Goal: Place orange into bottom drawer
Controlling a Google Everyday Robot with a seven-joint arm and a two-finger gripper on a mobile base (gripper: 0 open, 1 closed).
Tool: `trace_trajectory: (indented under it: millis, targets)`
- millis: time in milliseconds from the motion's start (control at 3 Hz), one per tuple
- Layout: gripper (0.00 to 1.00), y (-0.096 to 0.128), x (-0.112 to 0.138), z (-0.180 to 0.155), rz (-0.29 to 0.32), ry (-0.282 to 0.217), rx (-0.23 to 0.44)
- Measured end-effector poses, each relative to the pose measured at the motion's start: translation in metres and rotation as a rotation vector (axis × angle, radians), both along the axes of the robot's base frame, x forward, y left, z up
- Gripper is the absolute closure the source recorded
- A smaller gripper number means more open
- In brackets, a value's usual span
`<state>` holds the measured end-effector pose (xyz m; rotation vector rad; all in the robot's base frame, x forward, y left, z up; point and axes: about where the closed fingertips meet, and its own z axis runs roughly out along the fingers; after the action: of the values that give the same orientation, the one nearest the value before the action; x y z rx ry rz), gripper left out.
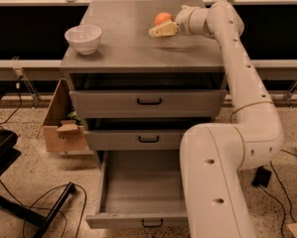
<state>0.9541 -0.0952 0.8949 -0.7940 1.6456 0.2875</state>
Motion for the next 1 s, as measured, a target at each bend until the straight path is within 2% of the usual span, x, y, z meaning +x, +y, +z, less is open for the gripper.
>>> trace_trajectory:
  millis: [333, 667, 1000]
  targets:
    - [0.0, 0.024, 0.014, -0.009, -0.002, -0.005, 0.064]
    - [0.0, 0.035, 0.027, -0.013, -0.038, -0.004, 0.114]
    - [0.0, 0.028, 0.032, -0.01, -0.087, 0.014, 0.123]
